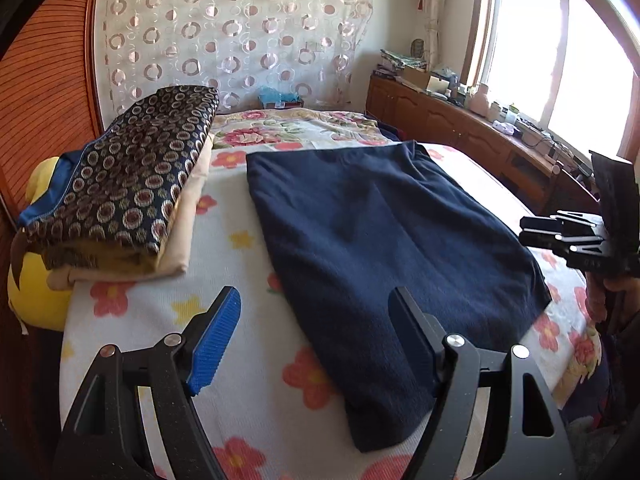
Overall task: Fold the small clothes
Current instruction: 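Lay the folded shirt flat and open both grippers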
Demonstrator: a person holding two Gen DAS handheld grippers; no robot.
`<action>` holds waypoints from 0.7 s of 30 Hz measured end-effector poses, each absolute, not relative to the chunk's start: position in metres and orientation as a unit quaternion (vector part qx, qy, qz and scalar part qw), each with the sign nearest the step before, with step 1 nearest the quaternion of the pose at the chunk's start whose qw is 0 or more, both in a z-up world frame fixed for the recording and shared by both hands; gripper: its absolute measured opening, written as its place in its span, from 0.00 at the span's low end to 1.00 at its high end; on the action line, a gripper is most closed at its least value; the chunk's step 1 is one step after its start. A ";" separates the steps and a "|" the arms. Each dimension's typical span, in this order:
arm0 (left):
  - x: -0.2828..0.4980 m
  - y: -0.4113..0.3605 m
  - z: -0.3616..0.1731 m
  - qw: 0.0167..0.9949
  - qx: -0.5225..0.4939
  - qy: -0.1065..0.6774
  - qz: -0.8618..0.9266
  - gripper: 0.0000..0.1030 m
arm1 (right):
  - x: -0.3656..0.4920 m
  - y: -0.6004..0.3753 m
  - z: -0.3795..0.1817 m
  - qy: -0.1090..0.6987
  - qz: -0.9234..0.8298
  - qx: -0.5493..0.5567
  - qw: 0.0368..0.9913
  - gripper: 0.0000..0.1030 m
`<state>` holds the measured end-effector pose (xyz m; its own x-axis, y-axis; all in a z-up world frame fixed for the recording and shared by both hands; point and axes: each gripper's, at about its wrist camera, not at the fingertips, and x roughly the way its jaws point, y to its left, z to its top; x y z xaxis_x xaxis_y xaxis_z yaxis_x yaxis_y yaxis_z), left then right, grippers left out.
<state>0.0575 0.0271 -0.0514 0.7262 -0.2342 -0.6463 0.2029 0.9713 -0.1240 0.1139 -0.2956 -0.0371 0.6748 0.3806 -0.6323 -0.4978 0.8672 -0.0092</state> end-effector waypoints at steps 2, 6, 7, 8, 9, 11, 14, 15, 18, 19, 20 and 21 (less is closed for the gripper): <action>0.049 0.024 -0.053 0.928 -0.022 0.353 -0.121 0.75 | 0.100 -0.296 -0.043 0.323 0.239 -0.102 0.910 0.39; 0.040 0.019 -0.059 0.924 -0.021 0.361 -0.122 0.75 | 0.087 -0.298 -0.050 0.333 0.228 -0.103 0.909 0.39; 0.038 0.018 -0.061 0.924 -0.022 0.362 -0.124 0.75 | 0.087 -0.300 -0.050 0.334 0.223 -0.101 0.910 0.39; 0.037 0.017 -0.062 0.922 -0.023 0.364 -0.126 0.75 | 0.084 -0.300 -0.048 0.334 0.222 -0.099 0.911 0.39; 0.034 0.016 -0.064 0.921 -0.024 0.367 -0.128 0.75 | 0.085 -0.302 -0.049 0.336 0.221 -0.095 0.910 0.40; 0.031 0.014 -0.066 0.920 -0.024 0.370 -0.130 0.75 | 0.088 -0.304 -0.050 0.341 0.217 -0.088 0.910 0.43; 0.026 0.013 -0.072 0.917 -0.029 0.376 -0.132 0.75 | 0.086 -0.307 -0.052 0.345 0.212 -0.085 0.910 0.47; 0.025 0.013 -0.073 0.916 -0.032 0.377 -0.133 0.75 | 0.086 -0.308 -0.053 0.347 0.214 -0.082 0.910 0.48; 0.024 0.011 -0.076 0.914 -0.034 0.380 -0.137 0.75 | 0.086 -0.309 -0.058 0.354 0.218 -0.071 0.907 0.49; 0.024 0.010 -0.076 0.914 -0.034 0.381 -0.138 0.75 | 0.085 -0.309 -0.059 0.354 0.218 -0.070 0.907 0.49; 0.024 0.010 -0.077 0.913 -0.034 0.381 -0.139 0.75 | 0.085 -0.308 -0.059 0.353 0.217 -0.071 0.907 0.49; 0.024 0.009 -0.077 0.913 -0.033 0.381 -0.140 0.75 | 0.084 -0.306 -0.060 0.353 0.217 -0.073 0.907 0.50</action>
